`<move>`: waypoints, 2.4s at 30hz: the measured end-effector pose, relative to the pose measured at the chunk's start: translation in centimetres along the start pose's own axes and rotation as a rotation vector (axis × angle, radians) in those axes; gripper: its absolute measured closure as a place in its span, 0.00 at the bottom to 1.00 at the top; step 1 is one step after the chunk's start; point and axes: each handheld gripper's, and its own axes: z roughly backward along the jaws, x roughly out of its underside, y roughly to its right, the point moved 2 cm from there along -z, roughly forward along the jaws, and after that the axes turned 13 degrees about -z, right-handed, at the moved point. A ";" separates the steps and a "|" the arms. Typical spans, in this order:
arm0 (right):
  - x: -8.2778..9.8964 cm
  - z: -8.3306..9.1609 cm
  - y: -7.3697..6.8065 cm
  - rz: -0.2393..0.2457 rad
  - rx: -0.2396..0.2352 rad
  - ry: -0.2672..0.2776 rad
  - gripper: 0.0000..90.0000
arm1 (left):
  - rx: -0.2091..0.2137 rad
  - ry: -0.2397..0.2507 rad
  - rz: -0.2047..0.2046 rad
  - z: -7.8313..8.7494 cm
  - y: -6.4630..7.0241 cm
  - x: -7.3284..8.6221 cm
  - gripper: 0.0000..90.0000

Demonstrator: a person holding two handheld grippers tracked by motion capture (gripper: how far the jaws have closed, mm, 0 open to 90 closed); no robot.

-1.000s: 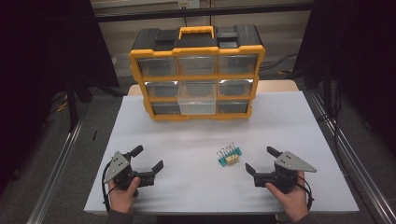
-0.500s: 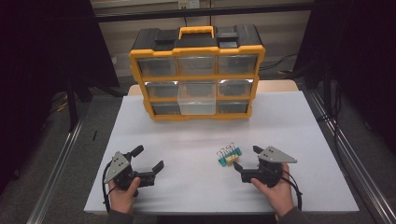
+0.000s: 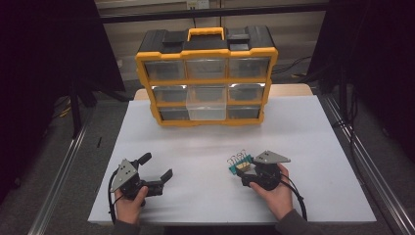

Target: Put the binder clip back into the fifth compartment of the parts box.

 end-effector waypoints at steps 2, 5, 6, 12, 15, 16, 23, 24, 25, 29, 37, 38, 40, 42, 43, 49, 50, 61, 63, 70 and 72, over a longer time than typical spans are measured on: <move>-0.1 -0.3 0.0 -0.018 0.004 -0.023 0.39 | 0.008 0.002 0.002 -0.1 0.0 0.0 0.02; -0.2 -0.5 0.0 -0.023 0.014 -0.024 0.43 | 0.008 0.002 0.002 -0.1 0.0 0.0 0.02; -0.2 -0.6 0.0 -0.022 0.014 -0.028 0.44 | 0.006 0.010 0.007 -0.1 0.0 0.0 0.02; -0.1 -0.9 0.1 -0.026 0.019 -0.052 0.53 | 0.002 0.003 0.001 -0.1 0.0 0.0 0.02; -0.1 -0.8 0.1 -0.027 0.015 -0.060 0.55 | 0.001 0.002 0.000 0.0 0.0 0.0 0.02; -0.2 -0.7 0.1 -0.025 0.004 -0.052 0.56 | 0.000 0.007 0.001 0.0 0.0 0.0 0.02; -0.8 0.4 0.2 -0.039 -0.031 0.012 0.56 | 0.005 0.009 0.000 0.0 0.0 -0.1 0.02; -1.0 0.6 0.1 -0.037 -0.035 0.029 0.56 | 0.006 0.005 -0.005 0.0 0.0 0.0 0.02; -1.2 0.8 0.1 -0.035 -0.043 0.050 0.56 | 0.006 0.005 -0.005 0.0 0.0 0.0 0.02; -2.3 1.6 -0.3 -0.034 -0.067 0.124 0.56 | 0.004 0.009 0.001 0.0 0.0 0.0 0.02; -5.0 2.8 -0.7 -0.056 -0.100 0.210 0.56 | 0.005 0.009 0.000 0.0 0.0 -0.1 0.02; -5.3 2.9 -0.7 -0.053 -0.100 0.222 0.56 | 0.001 0.008 -0.006 0.0 0.0 -0.1 0.02; -5.9 3.1 -0.7 -0.053 -0.104 0.247 0.56 | 0.003 0.006 -0.006 0.0 0.0 -0.1 0.02; -6.5 3.3 -0.7 -0.068 -0.114 0.278 0.56 | 0.001 0.015 0.005 0.0 0.0 -0.1 0.02; -6.8 3.4 -0.7 -0.067 -0.115 0.288 0.56 | 0.001 0.014 0.003 0.0 0.0 -0.1 0.02; -8.4 3.8 -0.7 -0.082 -0.126 0.331 0.56 | 0.004 0.006 -0.006 0.0 0.0 -0.1 0.02; -8.6 3.9 -0.8 -0.077 -0.126 0.336 0.56 | 0.003 0.007 -0.006 0.0 0.0 -0.1 0.02; -11.4 4.3 -1.7 -0.044 -0.137 0.370 0.56 | 0.002 0.016 0.003 0.0 0.0 -0.1 0.02; -11.9 4.4 -1.8 -0.043 -0.141 0.373 0.56 | 0.003 0.016 0.004 0.0 0.0 -0.1 0.02; -13.6 4.7 -2.1 -0.041 -0.143 0.394 0.56 | 0.004 0.015 -0.001 0.0 -0.1 -0.1 0.02; -13.9 4.7 -2.2 -0.032 -0.139 0.397 0.56 | 0.003 0.015 0.002 0.0 -0.1 -0.1 0.02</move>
